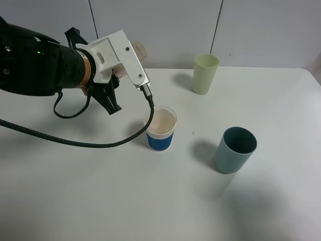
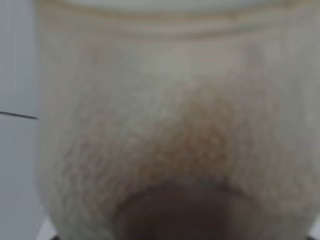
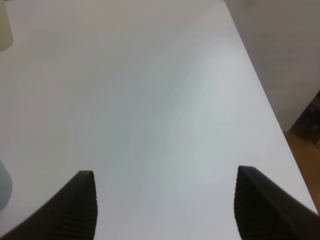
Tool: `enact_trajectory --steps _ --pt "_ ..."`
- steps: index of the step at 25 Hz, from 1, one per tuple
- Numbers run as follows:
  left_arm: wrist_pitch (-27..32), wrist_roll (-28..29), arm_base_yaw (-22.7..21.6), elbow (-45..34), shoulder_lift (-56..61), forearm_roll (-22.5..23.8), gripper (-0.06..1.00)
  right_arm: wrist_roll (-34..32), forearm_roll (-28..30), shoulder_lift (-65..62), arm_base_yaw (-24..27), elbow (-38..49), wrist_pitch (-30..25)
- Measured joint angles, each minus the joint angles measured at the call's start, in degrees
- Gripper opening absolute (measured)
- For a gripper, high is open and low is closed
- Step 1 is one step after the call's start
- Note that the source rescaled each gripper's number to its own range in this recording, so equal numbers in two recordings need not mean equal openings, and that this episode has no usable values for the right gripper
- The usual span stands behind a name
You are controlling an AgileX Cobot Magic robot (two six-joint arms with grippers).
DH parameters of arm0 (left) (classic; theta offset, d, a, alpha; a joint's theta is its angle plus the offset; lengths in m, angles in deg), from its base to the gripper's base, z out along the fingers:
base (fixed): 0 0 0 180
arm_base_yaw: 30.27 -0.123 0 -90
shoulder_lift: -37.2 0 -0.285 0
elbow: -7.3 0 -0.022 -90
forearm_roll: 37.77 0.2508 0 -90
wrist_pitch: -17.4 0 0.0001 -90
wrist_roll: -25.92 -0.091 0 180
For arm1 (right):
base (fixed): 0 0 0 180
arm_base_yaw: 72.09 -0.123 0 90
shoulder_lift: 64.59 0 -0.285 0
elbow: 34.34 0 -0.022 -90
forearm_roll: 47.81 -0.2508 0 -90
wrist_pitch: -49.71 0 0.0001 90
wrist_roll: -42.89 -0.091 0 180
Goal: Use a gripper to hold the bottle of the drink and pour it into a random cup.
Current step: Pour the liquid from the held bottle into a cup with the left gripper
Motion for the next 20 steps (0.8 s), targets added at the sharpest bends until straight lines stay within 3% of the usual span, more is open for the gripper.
enact_trajectory --steps 6,13,20 --pt "4.8 5.6 3.4 0.0 0.0 4.8 0.0 0.0 0.0 0.0 0.0 0.0 0.0" --pt "6.3 6.3 3.5 -0.8 0.0 6.7 0.0 0.0 0.0 0.0 0.0 0.0 0.0" --pt "13.1 7.0 4.8 -4.4 -0.4 8.9 0.0 0.0 0.0 0.0 0.0 0.0 0.0"
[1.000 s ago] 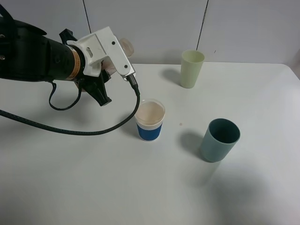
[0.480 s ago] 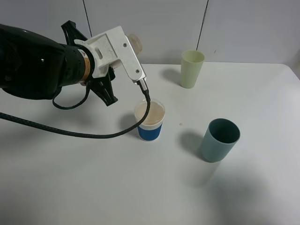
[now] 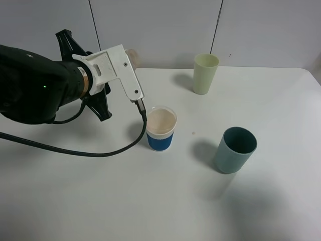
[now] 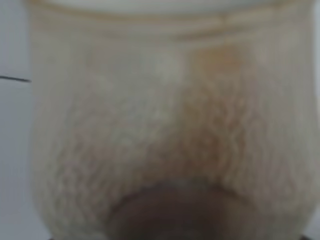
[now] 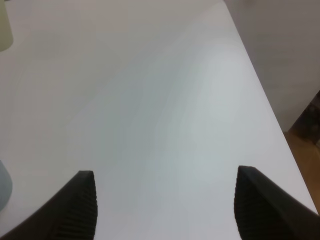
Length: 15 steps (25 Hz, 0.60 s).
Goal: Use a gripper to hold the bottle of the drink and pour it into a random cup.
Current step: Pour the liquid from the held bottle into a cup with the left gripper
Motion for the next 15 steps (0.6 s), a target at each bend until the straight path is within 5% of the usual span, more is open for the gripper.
enact_trajectory --steps 15 --pt "7.6 0.2 4.4 0.0 -6.3 1.7 0.0 0.0 0.0 0.0 0.0 0.0 0.0"
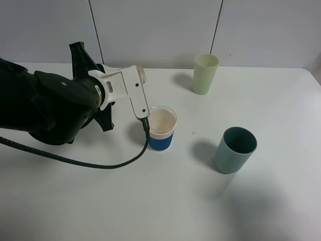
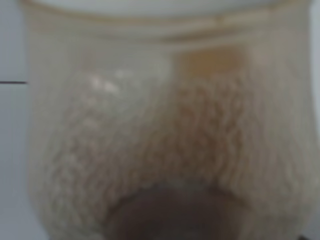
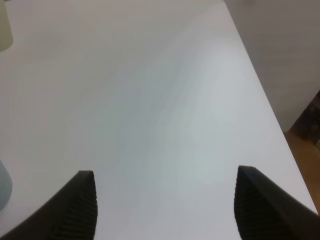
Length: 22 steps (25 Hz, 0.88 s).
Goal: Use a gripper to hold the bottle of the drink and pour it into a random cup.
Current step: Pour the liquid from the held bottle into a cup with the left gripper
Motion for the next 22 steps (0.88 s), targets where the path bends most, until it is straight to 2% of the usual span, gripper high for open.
enact_trajectory --steps 22 --pt "3.5 0.0 3.9 0.0 -6.5 1.5 0.0 -2.6 1.9 0.0 0.0 0.0 0.1"
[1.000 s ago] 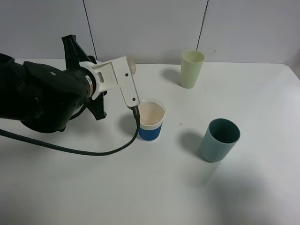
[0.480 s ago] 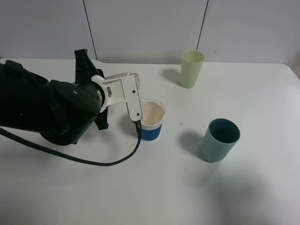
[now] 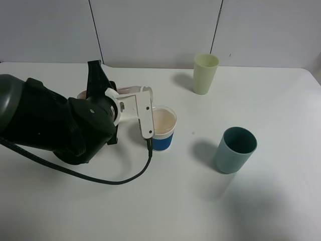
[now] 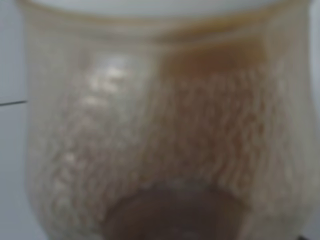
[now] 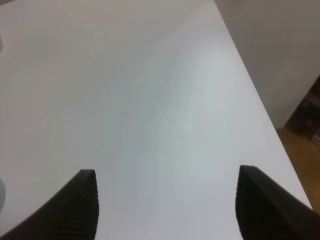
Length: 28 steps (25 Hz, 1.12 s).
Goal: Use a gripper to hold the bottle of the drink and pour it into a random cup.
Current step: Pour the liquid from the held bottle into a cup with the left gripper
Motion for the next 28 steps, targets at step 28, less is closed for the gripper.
enact_trajectory --steps 28 --pt "4.6 -1.5 3.0 0.0 -0.1 4.1 0.0 0.0 0.0 0.0 0.0 0.0 0.0"
